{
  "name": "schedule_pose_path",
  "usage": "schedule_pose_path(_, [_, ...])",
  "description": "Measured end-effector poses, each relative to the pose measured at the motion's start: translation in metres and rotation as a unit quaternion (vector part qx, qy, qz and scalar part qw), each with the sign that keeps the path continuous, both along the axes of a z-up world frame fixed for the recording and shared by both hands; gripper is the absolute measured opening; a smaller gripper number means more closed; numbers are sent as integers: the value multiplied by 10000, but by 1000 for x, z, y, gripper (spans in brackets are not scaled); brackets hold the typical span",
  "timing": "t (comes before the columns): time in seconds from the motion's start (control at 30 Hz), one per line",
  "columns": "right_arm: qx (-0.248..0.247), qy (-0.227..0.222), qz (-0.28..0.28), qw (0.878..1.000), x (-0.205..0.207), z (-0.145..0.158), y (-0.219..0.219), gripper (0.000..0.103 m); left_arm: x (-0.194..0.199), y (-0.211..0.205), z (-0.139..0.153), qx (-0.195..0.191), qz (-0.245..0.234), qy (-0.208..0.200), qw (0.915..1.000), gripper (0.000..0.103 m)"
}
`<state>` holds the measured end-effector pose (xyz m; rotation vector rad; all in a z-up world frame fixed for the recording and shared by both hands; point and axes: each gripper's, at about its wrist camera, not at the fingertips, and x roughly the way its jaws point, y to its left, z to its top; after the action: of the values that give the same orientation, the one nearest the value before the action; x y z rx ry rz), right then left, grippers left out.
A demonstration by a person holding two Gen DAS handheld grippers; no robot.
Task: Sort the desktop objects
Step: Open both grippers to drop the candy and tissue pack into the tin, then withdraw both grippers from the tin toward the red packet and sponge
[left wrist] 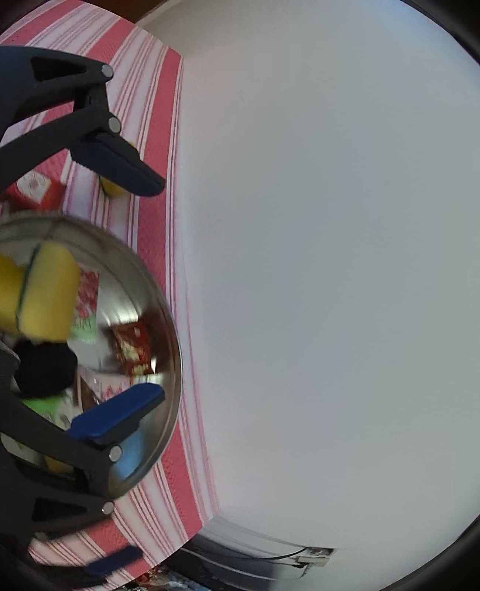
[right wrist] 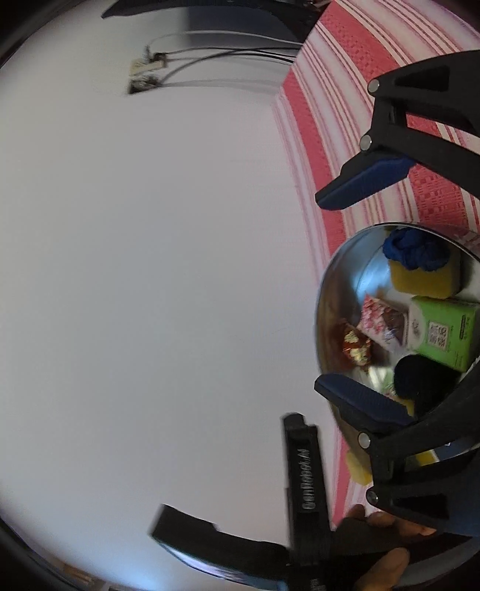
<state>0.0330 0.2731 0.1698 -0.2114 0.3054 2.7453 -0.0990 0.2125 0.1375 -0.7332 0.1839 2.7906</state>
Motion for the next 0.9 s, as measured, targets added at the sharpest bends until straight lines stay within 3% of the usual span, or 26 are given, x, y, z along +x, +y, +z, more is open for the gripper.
schedule_pose_path(0.1, [151, 394, -74, 9991, 11, 5, -8, 102, 15, -25, -7, 183, 195, 291, 9992, 102])
schedule_pose_path(0.2, [397, 752, -190, 9962, 21, 8, -27, 102, 25, -52, -17, 364, 339, 551, 9972, 102])
schedule_pose_path(0.5, [842, 654, -214, 9941, 23, 10, -68, 102, 29, -78, -49, 285, 550, 522, 9967, 102])
schedule_pose_path(0.9, [595, 757, -370, 9947, 26, 16, -81, 102, 42, -68, -69, 225, 353, 508, 9978, 102])
